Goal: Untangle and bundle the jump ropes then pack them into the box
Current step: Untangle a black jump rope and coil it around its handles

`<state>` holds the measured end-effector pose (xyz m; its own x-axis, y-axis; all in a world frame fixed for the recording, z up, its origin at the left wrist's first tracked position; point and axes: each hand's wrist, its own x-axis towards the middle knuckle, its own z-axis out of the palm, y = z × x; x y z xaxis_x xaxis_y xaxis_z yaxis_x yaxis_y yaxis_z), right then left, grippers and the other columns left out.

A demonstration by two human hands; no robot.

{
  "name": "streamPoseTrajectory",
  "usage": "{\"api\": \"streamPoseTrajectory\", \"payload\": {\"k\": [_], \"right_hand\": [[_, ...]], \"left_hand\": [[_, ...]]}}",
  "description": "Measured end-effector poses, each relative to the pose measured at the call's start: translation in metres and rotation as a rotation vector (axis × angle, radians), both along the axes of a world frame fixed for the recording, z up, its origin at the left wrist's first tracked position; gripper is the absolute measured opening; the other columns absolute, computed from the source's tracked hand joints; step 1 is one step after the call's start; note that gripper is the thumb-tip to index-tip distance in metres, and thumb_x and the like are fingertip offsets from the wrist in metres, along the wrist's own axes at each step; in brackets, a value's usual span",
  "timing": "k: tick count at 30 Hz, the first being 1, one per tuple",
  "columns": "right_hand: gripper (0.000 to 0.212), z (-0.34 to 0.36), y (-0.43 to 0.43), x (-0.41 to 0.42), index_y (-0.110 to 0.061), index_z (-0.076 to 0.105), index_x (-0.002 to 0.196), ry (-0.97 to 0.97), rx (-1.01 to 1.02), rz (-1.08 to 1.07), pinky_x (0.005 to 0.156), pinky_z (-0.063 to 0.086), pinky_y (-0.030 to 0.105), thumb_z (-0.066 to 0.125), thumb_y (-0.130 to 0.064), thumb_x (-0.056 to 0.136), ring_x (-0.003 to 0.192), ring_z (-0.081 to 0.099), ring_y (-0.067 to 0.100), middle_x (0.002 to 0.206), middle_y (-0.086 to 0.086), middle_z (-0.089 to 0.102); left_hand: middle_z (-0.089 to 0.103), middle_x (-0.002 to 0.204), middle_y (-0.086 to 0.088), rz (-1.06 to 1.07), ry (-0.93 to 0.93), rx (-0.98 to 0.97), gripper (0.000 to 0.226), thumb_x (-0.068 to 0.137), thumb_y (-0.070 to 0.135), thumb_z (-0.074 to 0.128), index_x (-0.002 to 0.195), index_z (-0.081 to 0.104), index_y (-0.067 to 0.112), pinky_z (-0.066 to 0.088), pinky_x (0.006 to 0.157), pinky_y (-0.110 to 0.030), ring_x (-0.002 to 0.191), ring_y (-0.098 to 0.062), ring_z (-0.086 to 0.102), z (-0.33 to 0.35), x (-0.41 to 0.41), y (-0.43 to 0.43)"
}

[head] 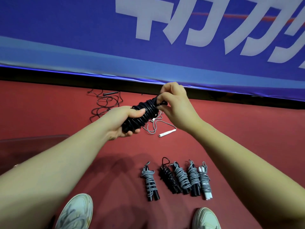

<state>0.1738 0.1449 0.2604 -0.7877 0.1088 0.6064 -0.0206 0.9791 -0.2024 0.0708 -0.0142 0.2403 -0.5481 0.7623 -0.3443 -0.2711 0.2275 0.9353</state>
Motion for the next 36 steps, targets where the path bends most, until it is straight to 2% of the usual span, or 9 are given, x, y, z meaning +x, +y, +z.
{"api": "streamPoseTrajectory", "payload": {"k": [6, 15, 17, 21, 25, 27, 29, 32, 36], "right_hand": [[0.035, -0.013, -0.005, -0.001, -0.007, 0.06, 0.119, -0.149, 0.033, -0.022, 0.095, 0.031, 0.027, 0.062, -0.004, 0.085, 0.115, 0.043, 0.03, 0.123, 0.012, 0.047], [0.037, -0.016, -0.01, -0.006, -0.008, 0.058, 0.116, 0.021, -0.148, 0.016, 0.092, 0.045, 0.037, 0.05, -0.006, 0.08, 0.112, 0.049, 0.022, 0.121, 0.005, 0.052], [0.032, -0.015, -0.008, -0.005, -0.008, 0.06, 0.112, 0.027, -0.063, -0.002, 0.087, 0.048, 0.036, 0.053, -0.005, 0.081, 0.108, 0.053, 0.024, 0.116, 0.007, 0.055], [0.014, -0.013, 0.004, -0.006, -0.008, 0.063, 0.096, 0.089, 0.137, -0.055, 0.059, 0.049, 0.036, 0.059, -0.016, 0.084, 0.086, 0.055, 0.027, 0.096, 0.009, 0.057], [0.004, 0.0, 0.007, -0.005, -0.007, 0.065, 0.088, 0.153, -0.2, 0.059, 0.072, 0.039, 0.009, 0.063, -0.008, 0.084, 0.081, 0.049, 0.001, 0.093, -0.003, 0.05], [0.011, 0.007, 0.002, -0.006, -0.014, 0.064, 0.082, 0.125, -0.453, 0.067, 0.075, 0.04, 0.005, 0.067, -0.003, 0.082, 0.077, 0.054, -0.007, 0.099, -0.006, 0.051], [0.021, 0.008, -0.002, -0.007, -0.021, 0.06, 0.077, 0.046, -0.661, 0.078, 0.076, 0.045, 0.01, 0.068, -0.002, 0.081, 0.074, 0.058, -0.007, 0.1, -0.008, 0.059], [0.026, 0.001, -0.004, -0.009, -0.021, 0.055, 0.076, 0.049, -0.832, 0.098, 0.082, 0.05, 0.026, 0.067, 0.002, 0.08, 0.081, 0.061, 0.009, 0.091, -0.006, 0.065], [0.031, 0.001, -0.002, -0.011, -0.023, 0.05, 0.082, 0.12, -0.86, 0.119, 0.082, 0.05, 0.031, 0.058, 0.007, 0.082, 0.085, 0.061, 0.014, 0.087, -0.005, 0.063]], "left_hand": [[0.063, 0.067, -0.003, 0.058, 0.125, 0.101, 0.008, 0.086, 0.022, 0.066, 0.087, 0.059, 0.017, 0.037, 0.04, -0.018, 0.055, -0.018, 0.056, -0.004, -0.01, -0.01], [0.064, 0.069, 0.0, 0.061, 0.207, 0.126, 0.009, 0.084, 0.022, 0.069, 0.088, 0.063, 0.019, 0.043, 0.045, -0.019, 0.061, -0.018, 0.061, -0.001, -0.009, -0.011], [0.065, 0.072, -0.002, 0.069, 0.24, 0.12, 0.01, 0.083, 0.022, 0.07, 0.089, 0.064, 0.019, 0.044, 0.045, -0.02, 0.061, -0.018, 0.061, -0.004, -0.009, -0.01], [0.064, 0.074, -0.005, 0.007, 0.292, 0.097, 0.016, 0.081, 0.019, 0.071, 0.097, 0.065, 0.018, 0.042, 0.045, -0.02, 0.058, -0.019, 0.06, -0.003, -0.01, -0.01], [0.065, 0.076, -0.006, -0.084, 0.152, 0.126, 0.031, 0.069, 0.026, 0.072, 0.097, 0.062, 0.017, 0.042, 0.044, -0.021, 0.061, -0.02, 0.061, -0.001, -0.014, -0.014], [0.065, 0.077, -0.007, -0.1, 0.093, 0.145, 0.035, 0.068, 0.028, 0.069, 0.099, 0.06, 0.015, 0.042, 0.043, -0.021, 0.061, -0.02, 0.061, -0.003, -0.016, -0.017], [0.064, 0.076, -0.007, -0.107, 0.104, 0.142, 0.035, 0.068, 0.024, 0.071, 0.1, 0.06, 0.015, 0.041, 0.042, -0.02, 0.06, -0.02, 0.061, -0.005, -0.017, -0.019], [0.065, 0.076, -0.006, -0.12, 0.223, 0.116, 0.04, 0.067, 0.024, 0.075, 0.104, 0.064, 0.016, 0.042, 0.045, -0.021, 0.063, -0.023, 0.061, -0.005, -0.019, -0.02], [0.067, 0.078, -0.006, -0.07, 0.316, 0.098, 0.04, 0.064, 0.031, 0.073, 0.103, 0.065, 0.022, 0.044, 0.049, -0.023, 0.065, -0.022, 0.063, -0.004, -0.019, -0.017]]}}
